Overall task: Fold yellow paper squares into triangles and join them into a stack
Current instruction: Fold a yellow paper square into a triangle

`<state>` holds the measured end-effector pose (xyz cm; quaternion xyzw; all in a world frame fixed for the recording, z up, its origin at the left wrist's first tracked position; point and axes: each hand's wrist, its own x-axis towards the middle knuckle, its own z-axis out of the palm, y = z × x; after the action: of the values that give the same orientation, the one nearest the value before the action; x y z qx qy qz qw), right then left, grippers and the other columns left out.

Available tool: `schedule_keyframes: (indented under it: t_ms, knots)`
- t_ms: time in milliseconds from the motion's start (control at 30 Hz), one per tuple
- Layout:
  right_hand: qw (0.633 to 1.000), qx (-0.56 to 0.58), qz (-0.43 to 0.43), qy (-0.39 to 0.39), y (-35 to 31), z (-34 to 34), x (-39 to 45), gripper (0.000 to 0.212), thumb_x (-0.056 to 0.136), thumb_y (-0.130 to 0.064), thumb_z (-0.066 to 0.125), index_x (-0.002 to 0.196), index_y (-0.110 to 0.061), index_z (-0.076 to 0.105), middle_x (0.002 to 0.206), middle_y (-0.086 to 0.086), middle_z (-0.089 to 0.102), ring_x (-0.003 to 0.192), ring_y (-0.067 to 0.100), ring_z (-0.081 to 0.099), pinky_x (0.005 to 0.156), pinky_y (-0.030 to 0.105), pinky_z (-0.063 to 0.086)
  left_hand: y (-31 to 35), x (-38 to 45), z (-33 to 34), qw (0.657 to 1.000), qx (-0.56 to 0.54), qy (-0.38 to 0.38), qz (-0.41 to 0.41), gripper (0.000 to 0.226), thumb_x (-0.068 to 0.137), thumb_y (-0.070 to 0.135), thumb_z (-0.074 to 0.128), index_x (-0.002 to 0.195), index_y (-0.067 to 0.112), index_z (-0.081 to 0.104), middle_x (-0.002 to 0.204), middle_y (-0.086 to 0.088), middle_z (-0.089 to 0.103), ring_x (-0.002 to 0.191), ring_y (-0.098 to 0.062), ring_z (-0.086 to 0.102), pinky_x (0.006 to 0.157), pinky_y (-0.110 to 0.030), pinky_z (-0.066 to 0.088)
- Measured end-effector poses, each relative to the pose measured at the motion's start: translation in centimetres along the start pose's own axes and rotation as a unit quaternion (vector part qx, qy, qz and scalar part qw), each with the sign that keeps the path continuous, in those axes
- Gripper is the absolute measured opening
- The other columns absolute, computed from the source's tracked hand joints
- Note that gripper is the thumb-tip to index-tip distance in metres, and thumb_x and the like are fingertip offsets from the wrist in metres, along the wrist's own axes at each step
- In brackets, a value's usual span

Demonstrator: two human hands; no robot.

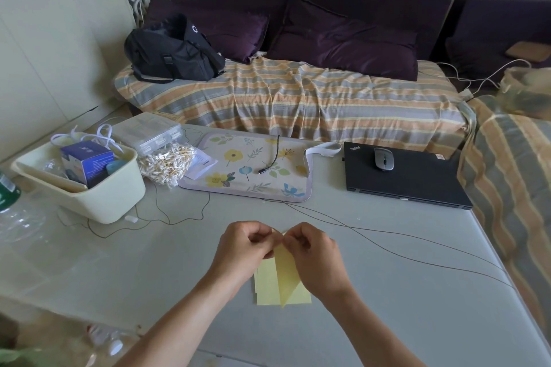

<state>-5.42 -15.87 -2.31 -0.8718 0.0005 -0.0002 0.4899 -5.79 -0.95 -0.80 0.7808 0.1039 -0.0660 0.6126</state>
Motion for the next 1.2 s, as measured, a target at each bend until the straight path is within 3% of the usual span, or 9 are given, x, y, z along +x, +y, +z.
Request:
schedule_keyframes:
  t_ms: [200, 367, 433, 533, 667, 800, 1000, 1100, 1200]
  knots:
    - [0.999, 0.037, 0.023, -0.016, -0.4, -0.2, 0.0, 0.014, 0.094, -0.018, 0.065, 0.081, -0.018, 0.069, 0.072, -0.01, 0.066, 0.065, -0.004, 0.056, 0.06, 0.009, 0.042, 0.2, 0.6, -0.6, 0.999, -0.008, 0.048, 0.012, 0.01, 0.09, 0.015, 0.075, 0.081, 0.014, 0.078, 0.078, -0.003, 0.078, 0.08, -0.023, 0.077, 0.081, -0.03, 0.062]
    - [1.0, 0.009, 0.019, -0.01, -0.1, -0.1, -0.1, 0.015, 0.093, -0.015, 0.065, 0.079, -0.016, 0.067, 0.068, -0.008, 0.064, 0.064, -0.004, 0.055, 0.059, 0.01, 0.041, 0.1, 0.3, -0.4, 1.0, -0.008, 0.005, -0.004, 0.014, 0.091, 0.013, 0.071, 0.081, 0.004, 0.077, 0.084, -0.017, 0.076, 0.073, -0.015, 0.071, 0.076, -0.029, 0.063]
    - [1.0, 0.011, 0.013, -0.007, 0.0, 0.0, -0.1, 0.013, 0.093, -0.017, 0.067, 0.08, -0.016, 0.068, 0.07, -0.008, 0.066, 0.066, -0.003, 0.055, 0.06, 0.01, 0.042, -0.1, 0.2, -0.3, 1.0, 0.014, -0.017, -0.002, 0.016, 0.088, 0.016, 0.073, 0.073, 0.012, 0.078, 0.077, -0.013, 0.075, 0.07, -0.015, 0.069, 0.081, -0.035, 0.062]
    - [1.0, 0.022, 0.015, -0.007, 0.0, 0.0, 0.0, 0.013, 0.093, -0.021, 0.068, 0.08, -0.018, 0.07, 0.073, -0.009, 0.068, 0.068, -0.002, 0.056, 0.061, 0.01, 0.042, -0.2, 0.3, -0.1, 0.998, 0.056, 0.019, 0.007, 0.022, 0.085, 0.022, 0.078, 0.063, 0.021, 0.074, 0.065, -0.001, 0.072, 0.064, -0.014, 0.068, 0.073, -0.033, 0.058]
    - [0.998, 0.046, 0.045, -0.018, 0.0, 0.0, 0.2, 0.014, 0.092, -0.024, 0.067, 0.079, -0.022, 0.071, 0.075, -0.008, 0.071, 0.066, 0.0, 0.058, 0.058, 0.01, 0.043, 0.1, 0.7, -0.4, 0.998, 0.043, 0.042, 0.003, 0.017, 0.083, 0.025, 0.08, 0.073, 0.013, 0.076, 0.074, -0.008, 0.076, 0.076, -0.025, 0.076, 0.081, -0.041, 0.06]
    - [0.996, 0.056, 0.064, -0.024, 0.2, -0.1, 0.4, 0.015, 0.092, -0.022, 0.067, 0.078, -0.022, 0.071, 0.073, -0.002, 0.072, 0.071, 0.013, 0.066, 0.06, 0.016, 0.046, -0.2, 1.1, -0.9, 0.998, 0.034, 0.056, -0.007, 0.017, 0.086, 0.024, 0.079, 0.075, 0.012, 0.076, 0.077, -0.009, 0.077, 0.078, -0.027, 0.076, 0.086, -0.045, 0.058]
    - [0.997, 0.054, 0.052, 0.006, 0.1, -0.1, 0.3, 0.014, 0.092, -0.018, 0.066, 0.078, -0.017, 0.067, 0.071, 0.0, 0.069, 0.071, 0.018, 0.064, 0.055, 0.013, 0.041, -0.2, 0.8, -0.3, 0.998, -0.026, 0.047, -0.015, 0.015, 0.089, 0.022, 0.076, 0.08, 0.01, 0.078, 0.082, -0.011, 0.078, 0.078, -0.027, 0.074, 0.09, -0.049, 0.06]
    - [0.995, 0.07, 0.063, 0.013, 0.2, 0.1, 0.1, 0.015, 0.093, -0.017, 0.066, 0.078, -0.018, 0.066, 0.071, -0.001, 0.069, 0.065, 0.014, 0.065, 0.055, 0.014, 0.044, -0.1, 0.7, -0.1, 0.998, -0.035, 0.029, -0.038, 0.013, 0.09, 0.019, 0.073, 0.082, 0.011, 0.08, 0.084, -0.009, 0.079, 0.088, -0.03, 0.075, 0.091, -0.044, 0.061]
    - [0.991, 0.102, 0.087, -0.008, 0.3, 0.1, 0.1, 0.014, 0.093, -0.016, 0.065, 0.08, -0.016, 0.067, 0.068, -0.004, 0.07, 0.058, 0.006, 0.063, 0.059, 0.019, 0.048, 0.0, 0.6, -0.2, 0.997, -0.035, 0.043, -0.044, 0.012, 0.091, 0.013, 0.072, 0.081, 0.009, 0.079, 0.08, -0.007, 0.079, 0.079, -0.025, 0.075, 0.082, -0.035, 0.062]
